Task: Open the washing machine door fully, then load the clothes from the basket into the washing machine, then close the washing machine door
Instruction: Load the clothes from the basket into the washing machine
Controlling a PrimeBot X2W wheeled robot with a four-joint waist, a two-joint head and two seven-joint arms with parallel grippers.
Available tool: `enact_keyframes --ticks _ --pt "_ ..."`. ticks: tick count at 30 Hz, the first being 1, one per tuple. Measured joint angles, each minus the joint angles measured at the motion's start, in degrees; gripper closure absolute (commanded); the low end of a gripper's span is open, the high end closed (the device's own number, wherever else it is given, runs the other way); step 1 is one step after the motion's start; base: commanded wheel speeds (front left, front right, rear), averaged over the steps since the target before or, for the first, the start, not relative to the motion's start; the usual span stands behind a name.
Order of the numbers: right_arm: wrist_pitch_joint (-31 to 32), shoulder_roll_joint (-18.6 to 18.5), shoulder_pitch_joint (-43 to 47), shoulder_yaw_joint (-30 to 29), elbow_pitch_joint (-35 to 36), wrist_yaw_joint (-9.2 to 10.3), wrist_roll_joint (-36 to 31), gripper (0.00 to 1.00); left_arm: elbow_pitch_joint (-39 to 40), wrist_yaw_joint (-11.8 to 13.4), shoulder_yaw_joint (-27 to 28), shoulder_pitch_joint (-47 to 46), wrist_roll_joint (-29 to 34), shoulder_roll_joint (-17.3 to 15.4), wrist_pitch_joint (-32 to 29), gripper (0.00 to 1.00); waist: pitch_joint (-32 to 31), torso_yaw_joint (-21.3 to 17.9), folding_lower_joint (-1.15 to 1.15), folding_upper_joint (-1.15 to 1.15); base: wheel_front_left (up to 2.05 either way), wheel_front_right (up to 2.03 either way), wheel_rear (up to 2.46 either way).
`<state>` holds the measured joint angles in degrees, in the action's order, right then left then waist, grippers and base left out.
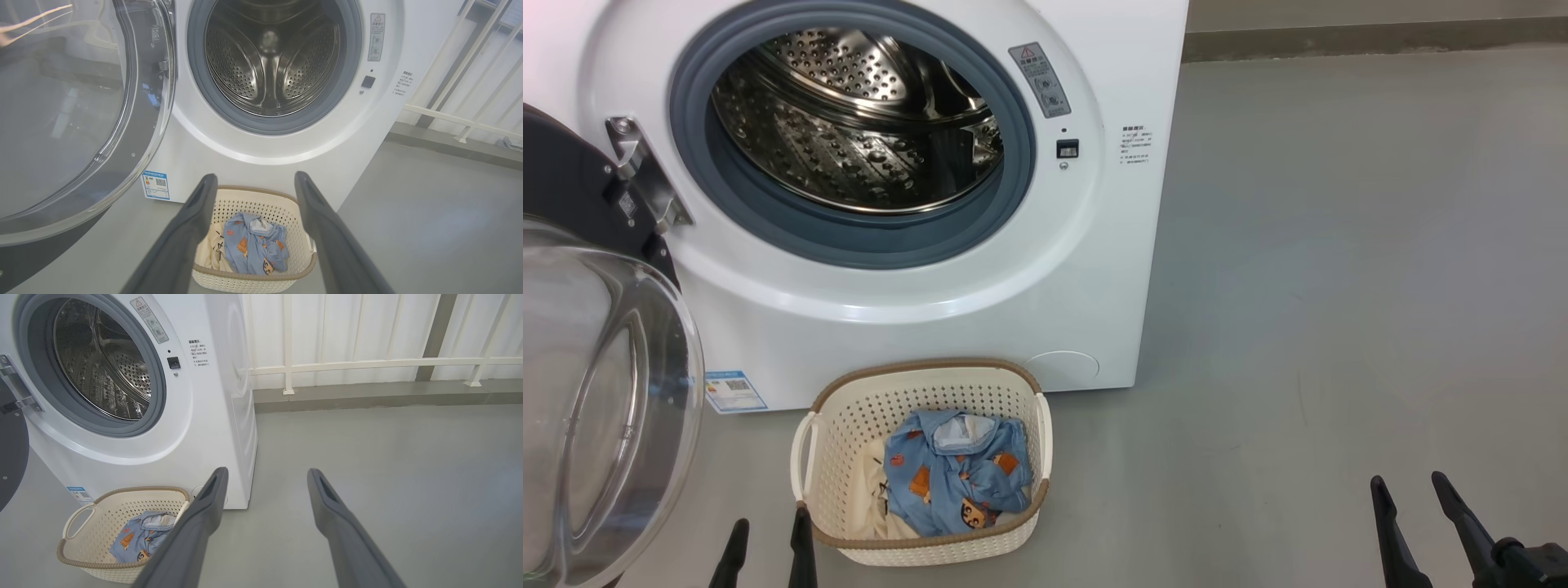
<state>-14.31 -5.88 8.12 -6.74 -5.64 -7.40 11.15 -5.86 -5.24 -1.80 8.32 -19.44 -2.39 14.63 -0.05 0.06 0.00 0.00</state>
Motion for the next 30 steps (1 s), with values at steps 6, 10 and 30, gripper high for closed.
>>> enact_keyframes --ticks 6,10,30 --pt "0.0 0.01 0.0 0.03 0.0 0.0 0.0 0.0 -0.02 0.0 0.1 0.0 0.01 0.0 0.0 0.0 0.04 0.03 0.0 0.0 0.0 0.0 0.0" --pt "0.0 0.01 0.0 0.09 0.0 0.0 0.0 0.0 -0.1 -0.01 0.1 0.0 0.05 0.0 0.0 0.0 0.19 0.04 0.0 0.0 0.06 -0.06 0.0" --pt "0.0 0.0 0.0 0.14 -0.01 0.0 0.0 0.0 -0.43 0.0 0.31 -0.01 0.07 0.0 0.0 0.0 0.68 0.24 0.0 0.0 0.66 -0.83 0.17"
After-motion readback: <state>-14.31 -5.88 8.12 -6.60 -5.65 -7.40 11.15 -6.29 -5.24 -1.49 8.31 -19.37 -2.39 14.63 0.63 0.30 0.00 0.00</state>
